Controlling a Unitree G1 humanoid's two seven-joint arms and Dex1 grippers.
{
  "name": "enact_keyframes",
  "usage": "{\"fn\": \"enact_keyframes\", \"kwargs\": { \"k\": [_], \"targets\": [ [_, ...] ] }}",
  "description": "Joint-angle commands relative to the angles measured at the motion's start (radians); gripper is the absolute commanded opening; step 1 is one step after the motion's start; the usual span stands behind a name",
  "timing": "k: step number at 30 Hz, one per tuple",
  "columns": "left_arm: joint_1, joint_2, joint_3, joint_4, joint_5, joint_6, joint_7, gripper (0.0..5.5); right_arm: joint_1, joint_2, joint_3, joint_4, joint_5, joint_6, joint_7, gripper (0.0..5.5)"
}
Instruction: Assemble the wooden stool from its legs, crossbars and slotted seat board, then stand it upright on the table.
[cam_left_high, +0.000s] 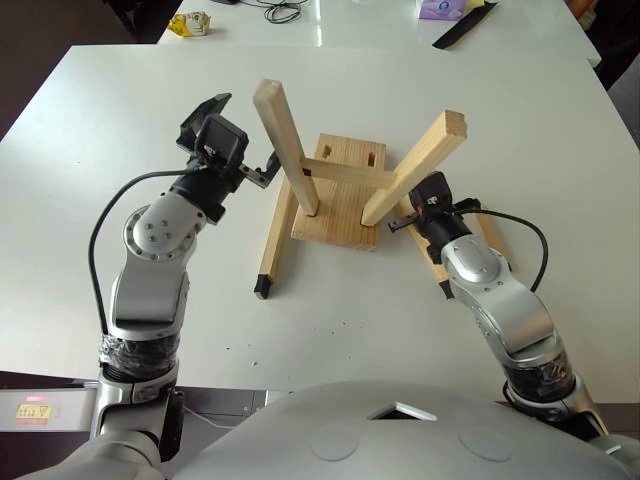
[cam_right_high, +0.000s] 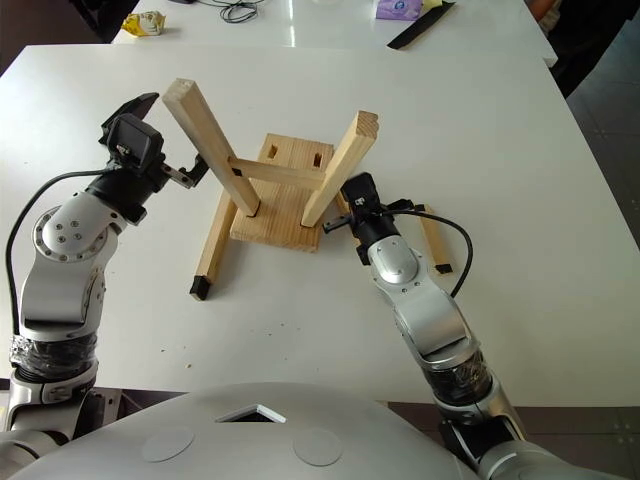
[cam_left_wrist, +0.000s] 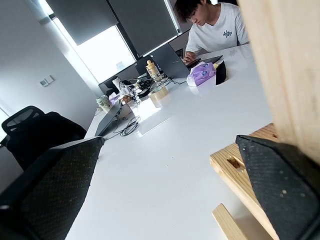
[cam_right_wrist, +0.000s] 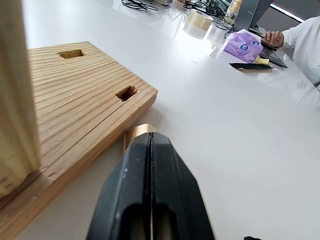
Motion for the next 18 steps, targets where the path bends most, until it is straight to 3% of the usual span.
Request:
{"fn": "enact_keyframes", "kwargs": {
  "k": [1,7,12,18],
  "targets": [
    [0.0,-0.012,-0.032,-0.015,-0.046,-0.015,-0.044,4.92,0.003,-0.033,-0.034,-0.013,-0.007,-0.04,0.077,0.02],
    [0.037,-0.008,-0.026,0.012,-0.047,-0.032,-0.059,4.92,0.007,-0.062,-0.086,0.01,-0.027,-0.074,0.148,0.02],
    [0.063,-0.001,-0.039,0.025,-0.037,-0.061,-0.069,4.92,0.06,-0.138,-0.027,0.038,-0.063,-0.107,0.245,0.02],
    [0.09,0.03,-0.046,0.075,-0.026,-0.105,-0.102,4.92,0.108,-0.215,-0.04,0.041,-0.084,-0.139,0.337,0.02]
  ]
}}
